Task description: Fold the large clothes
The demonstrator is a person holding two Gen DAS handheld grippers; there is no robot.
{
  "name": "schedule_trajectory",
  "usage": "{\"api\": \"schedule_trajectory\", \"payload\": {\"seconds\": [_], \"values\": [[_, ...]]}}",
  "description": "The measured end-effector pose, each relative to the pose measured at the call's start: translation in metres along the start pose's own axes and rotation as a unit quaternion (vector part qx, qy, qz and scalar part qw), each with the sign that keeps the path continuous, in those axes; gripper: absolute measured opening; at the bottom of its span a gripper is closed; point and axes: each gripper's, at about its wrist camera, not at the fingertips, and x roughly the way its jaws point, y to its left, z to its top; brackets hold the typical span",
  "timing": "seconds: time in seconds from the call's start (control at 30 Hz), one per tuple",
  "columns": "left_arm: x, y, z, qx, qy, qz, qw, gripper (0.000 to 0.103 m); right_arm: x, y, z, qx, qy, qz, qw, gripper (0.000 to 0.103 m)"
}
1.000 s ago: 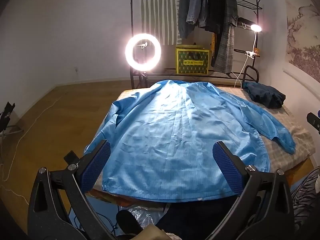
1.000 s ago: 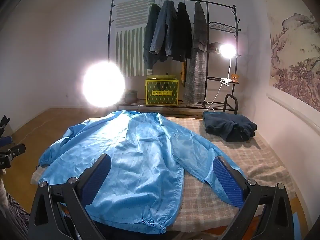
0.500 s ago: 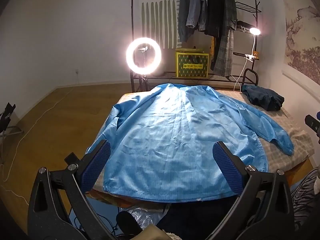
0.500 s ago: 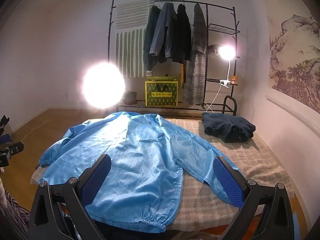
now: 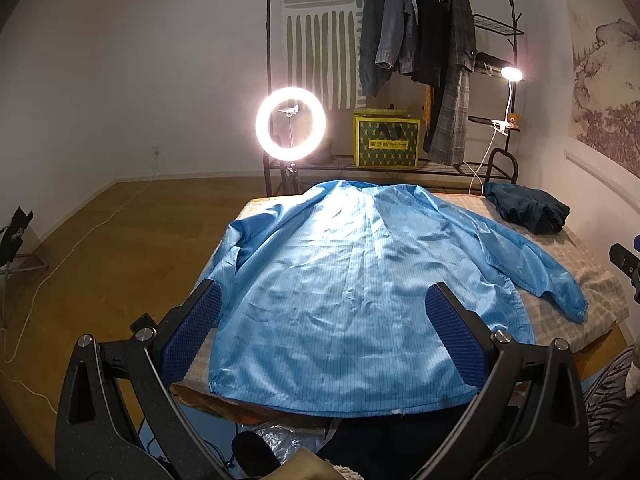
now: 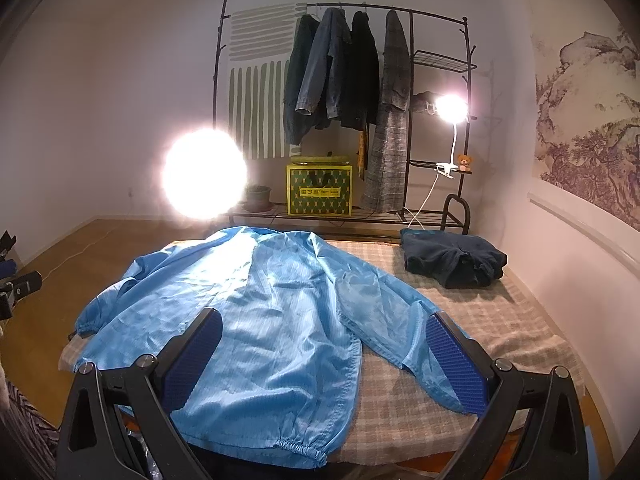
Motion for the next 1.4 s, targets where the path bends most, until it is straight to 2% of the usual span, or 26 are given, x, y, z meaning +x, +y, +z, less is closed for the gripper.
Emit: {"api": "schedule_trajectory", "payload": {"seconds": [1.4], "values": [[-0.001,-0.004,0.010,-0.001,-0.011,0.005,0.9999,0.103,0.003,0.000,-0.002,0.000,-0.001,-0.002,1.000,0.103]]}}
